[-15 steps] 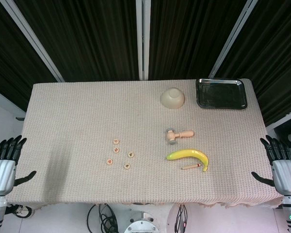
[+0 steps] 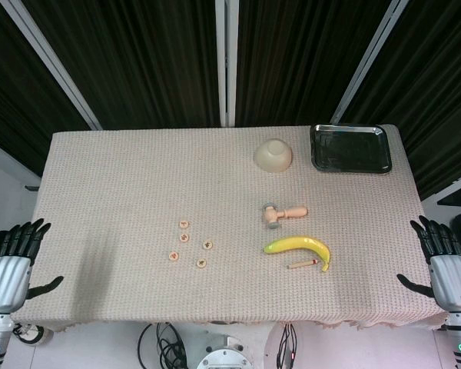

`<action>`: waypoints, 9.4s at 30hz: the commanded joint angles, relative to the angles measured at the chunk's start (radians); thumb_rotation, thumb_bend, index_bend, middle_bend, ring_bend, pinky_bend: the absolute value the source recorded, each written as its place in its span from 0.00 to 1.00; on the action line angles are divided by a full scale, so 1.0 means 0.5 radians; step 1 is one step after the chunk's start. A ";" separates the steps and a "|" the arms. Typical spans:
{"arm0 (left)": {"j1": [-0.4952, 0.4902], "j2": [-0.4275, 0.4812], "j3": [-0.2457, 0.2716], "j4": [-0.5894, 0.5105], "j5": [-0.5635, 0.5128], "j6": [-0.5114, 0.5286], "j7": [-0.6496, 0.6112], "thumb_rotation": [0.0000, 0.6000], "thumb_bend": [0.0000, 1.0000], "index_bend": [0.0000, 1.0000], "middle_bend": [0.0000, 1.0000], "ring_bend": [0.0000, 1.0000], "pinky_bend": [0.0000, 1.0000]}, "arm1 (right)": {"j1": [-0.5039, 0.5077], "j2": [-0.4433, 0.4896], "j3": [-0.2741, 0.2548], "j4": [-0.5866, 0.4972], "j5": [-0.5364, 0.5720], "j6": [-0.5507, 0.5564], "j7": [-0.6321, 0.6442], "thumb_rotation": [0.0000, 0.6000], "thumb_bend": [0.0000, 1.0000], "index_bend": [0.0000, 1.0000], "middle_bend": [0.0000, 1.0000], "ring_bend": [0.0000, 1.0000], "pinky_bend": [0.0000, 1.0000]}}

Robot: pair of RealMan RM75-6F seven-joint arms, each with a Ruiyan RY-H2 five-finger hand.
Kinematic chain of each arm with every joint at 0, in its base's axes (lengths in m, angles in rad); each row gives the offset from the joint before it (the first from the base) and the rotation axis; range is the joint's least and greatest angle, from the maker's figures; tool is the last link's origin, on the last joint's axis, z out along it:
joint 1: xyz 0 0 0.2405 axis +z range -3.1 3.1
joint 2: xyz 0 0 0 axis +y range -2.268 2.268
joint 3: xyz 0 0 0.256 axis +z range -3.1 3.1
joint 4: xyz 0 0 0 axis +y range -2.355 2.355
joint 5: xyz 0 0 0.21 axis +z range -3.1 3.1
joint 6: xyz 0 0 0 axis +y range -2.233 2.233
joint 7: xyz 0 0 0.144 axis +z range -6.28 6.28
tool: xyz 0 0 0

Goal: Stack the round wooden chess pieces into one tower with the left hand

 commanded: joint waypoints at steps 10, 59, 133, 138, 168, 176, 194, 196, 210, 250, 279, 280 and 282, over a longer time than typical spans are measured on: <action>-0.443 0.019 -0.166 -0.149 0.171 -0.412 0.220 1.00 0.08 0.12 0.06 0.00 0.00 | 0.005 0.011 0.017 -0.035 0.037 -0.022 -0.016 1.00 0.00 0.00 0.00 0.00 0.00; -1.246 -1.182 -0.012 1.304 0.013 -1.038 -0.632 1.00 0.19 0.38 0.16 0.00 0.00 | 0.041 0.033 -0.005 -0.011 0.117 -0.189 0.035 1.00 0.00 0.00 0.00 0.00 0.00; -1.391 -1.278 -0.087 1.511 -0.178 -1.170 -0.773 1.00 0.33 0.46 0.14 0.00 0.00 | 0.032 -0.006 -0.012 0.054 0.095 -0.170 0.044 1.00 0.00 0.00 0.00 0.00 0.00; -1.397 -1.264 -0.089 1.502 -0.191 -1.190 -0.759 1.00 0.33 0.44 0.14 0.00 0.00 | 0.035 -0.010 -0.013 0.050 0.097 -0.177 0.039 1.00 0.00 0.00 0.00 0.00 0.00; -1.340 -1.074 0.011 0.898 -0.035 -1.016 -0.465 1.00 0.32 0.34 0.14 0.00 0.00 | 0.029 -0.036 -0.018 0.096 0.107 -0.183 0.075 1.00 0.00 0.00 0.00 0.00 0.00; -1.372 -1.184 0.012 1.012 -0.034 -1.065 -0.451 1.00 0.32 0.36 0.14 0.00 0.00 | 0.026 -0.039 -0.020 0.128 0.108 -0.186 0.115 1.00 0.00 0.00 0.00 0.00 0.00; -1.415 -1.296 0.029 1.170 -0.025 -1.128 -0.515 1.00 0.32 0.36 0.14 0.00 0.00 | 0.032 -0.043 -0.016 0.145 0.110 -0.196 0.149 1.00 0.00 0.00 0.00 0.00 0.00; -1.417 -1.300 0.030 1.177 -0.020 -1.124 -0.521 1.00 0.32 0.37 0.14 0.00 0.00 | 0.032 -0.043 -0.018 0.150 0.115 -0.202 0.150 1.00 0.00 0.00 0.00 0.00 0.00; -1.433 -1.337 0.032 1.239 -0.019 -1.130 -0.546 1.00 0.32 0.42 0.14 0.00 0.00 | 0.034 -0.043 -0.015 0.164 0.122 -0.210 0.168 1.00 0.00 0.00 0.00 0.00 0.00; -1.406 -1.178 -0.125 1.268 -0.241 -1.151 -0.579 1.00 0.32 0.48 0.16 0.00 0.00 | 0.034 -0.037 -0.017 0.154 0.119 -0.210 0.157 1.00 0.00 0.00 0.00 0.00 0.00; -1.392 -1.212 -0.122 1.335 -0.275 -1.206 -0.624 1.00 0.31 0.48 0.17 0.00 0.00 | 0.038 -0.037 -0.021 0.168 0.126 -0.230 0.166 1.00 0.00 0.00 0.00 0.00 0.00; -1.392 -1.213 -0.122 1.338 -0.275 -1.206 -0.627 1.00 0.32 0.48 0.17 0.00 0.00 | 0.039 -0.036 -0.021 0.168 0.126 -0.231 0.165 1.00 0.00 0.00 0.00 0.00 0.00; -1.391 -1.213 -0.120 1.342 -0.275 -1.210 -0.631 1.00 0.32 0.47 0.17 0.00 0.00 | 0.040 -0.036 -0.019 0.165 0.126 -0.231 0.163 1.00 0.00 0.00 0.00 0.00 0.00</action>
